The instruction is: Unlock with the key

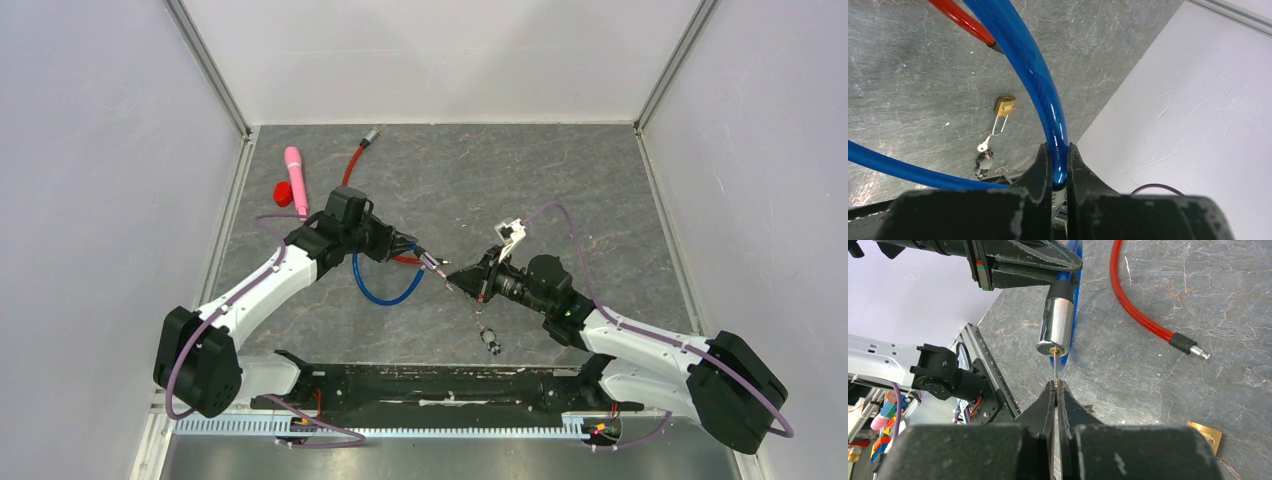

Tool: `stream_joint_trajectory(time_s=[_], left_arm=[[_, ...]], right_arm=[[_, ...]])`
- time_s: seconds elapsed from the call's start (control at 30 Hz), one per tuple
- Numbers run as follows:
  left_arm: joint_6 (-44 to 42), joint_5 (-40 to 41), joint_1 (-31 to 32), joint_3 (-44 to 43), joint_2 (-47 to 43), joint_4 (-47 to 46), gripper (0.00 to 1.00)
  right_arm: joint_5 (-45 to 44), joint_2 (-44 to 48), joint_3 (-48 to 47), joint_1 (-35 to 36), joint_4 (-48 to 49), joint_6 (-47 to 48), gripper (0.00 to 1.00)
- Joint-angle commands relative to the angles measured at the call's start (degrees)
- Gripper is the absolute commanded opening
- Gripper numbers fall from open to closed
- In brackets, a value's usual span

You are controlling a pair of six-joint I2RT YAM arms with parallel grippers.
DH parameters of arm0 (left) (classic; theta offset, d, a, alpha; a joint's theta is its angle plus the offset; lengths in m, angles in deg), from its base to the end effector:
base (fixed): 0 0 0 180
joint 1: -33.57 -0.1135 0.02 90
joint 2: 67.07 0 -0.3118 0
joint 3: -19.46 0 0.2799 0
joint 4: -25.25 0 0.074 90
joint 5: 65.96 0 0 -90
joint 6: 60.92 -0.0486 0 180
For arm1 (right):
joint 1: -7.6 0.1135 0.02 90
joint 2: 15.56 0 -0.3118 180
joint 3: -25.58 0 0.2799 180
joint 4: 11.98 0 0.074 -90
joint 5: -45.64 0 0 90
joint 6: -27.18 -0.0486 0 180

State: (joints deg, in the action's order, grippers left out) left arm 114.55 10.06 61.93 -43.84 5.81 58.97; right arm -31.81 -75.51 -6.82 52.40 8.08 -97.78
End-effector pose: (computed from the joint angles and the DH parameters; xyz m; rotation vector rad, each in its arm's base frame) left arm 0.2517 -0.1492 0.2818 -1.1483 2.4048 -1.1407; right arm 0.1575 0.1713 0.2381 -0.3360 1.8253 1.1949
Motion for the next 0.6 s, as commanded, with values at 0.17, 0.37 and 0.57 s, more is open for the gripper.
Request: stream_joint_trajectory(time_s=[0.17,0.37,0.57], left_arm=[[1.15,-1.78,-0.06,-0.15,-2.21,-3.05,0.02],[0.44,-1.15,-0.04,-0.24,-2.79,-3.24,0.02],[-0.24,0.17,0.46,0.32,-3.96,-5.08,0.02]], right_arm=[[-2.14,1.28,-1.34,0.22,1.74,-0.74,0.0],[-1.42,1.02,-1.54,0.21,2.69,-1.93,0.0],[0.43,0.28,-1.93,0.22,4.5,-5.85,0.0]])
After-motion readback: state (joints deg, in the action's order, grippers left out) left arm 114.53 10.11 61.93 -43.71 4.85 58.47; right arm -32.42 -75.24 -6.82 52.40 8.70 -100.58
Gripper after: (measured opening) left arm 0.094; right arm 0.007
